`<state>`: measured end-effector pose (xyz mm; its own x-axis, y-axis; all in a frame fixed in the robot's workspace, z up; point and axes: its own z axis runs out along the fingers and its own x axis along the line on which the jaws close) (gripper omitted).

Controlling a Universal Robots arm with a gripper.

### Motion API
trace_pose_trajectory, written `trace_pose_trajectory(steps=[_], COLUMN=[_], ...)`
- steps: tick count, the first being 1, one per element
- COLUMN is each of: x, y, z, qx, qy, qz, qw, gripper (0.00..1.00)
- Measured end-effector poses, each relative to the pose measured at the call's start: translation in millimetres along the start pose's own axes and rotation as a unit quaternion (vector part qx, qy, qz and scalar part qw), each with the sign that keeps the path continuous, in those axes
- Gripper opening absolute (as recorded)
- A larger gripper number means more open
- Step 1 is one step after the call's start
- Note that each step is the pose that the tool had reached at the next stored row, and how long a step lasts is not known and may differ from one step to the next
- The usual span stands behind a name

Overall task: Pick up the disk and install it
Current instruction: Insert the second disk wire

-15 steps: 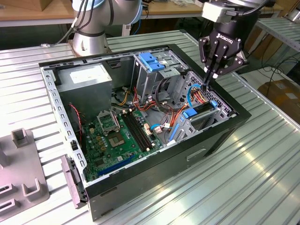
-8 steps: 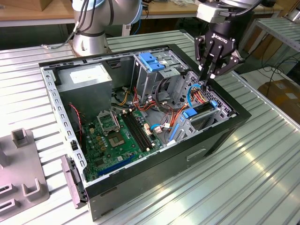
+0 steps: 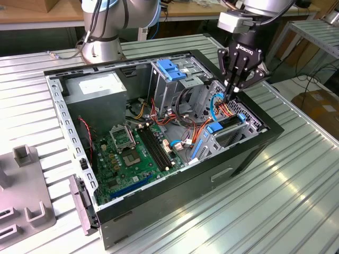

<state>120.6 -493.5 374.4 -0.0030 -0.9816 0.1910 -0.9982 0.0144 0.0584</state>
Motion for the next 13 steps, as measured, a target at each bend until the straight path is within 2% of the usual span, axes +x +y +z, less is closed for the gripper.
trace_pose_trajectory(steps=[2,4,6,10,11,13], x=[-0.1,0.3,5.2,16.0,20.6,25.5], y=[0.0,0.0,0.4,3.8,4.6,4.9], z=[0.6,0.7,3.3,10.2,13.2,18.1], qx=[0.0003,0.0006,0.0015,0.0017,0.0017,0.0018], qy=[0.0021,0.0025,-0.0090,-0.0121,-0.0137,-0.0167], qz=[0.000,0.000,0.000,0.000,-0.001,-0.001], qw=[1.0000,1.0000,1.0000,0.9999,0.9999,0.9999], gripper=[0.16,0.16,0.16,0.16,0.16,0.16])
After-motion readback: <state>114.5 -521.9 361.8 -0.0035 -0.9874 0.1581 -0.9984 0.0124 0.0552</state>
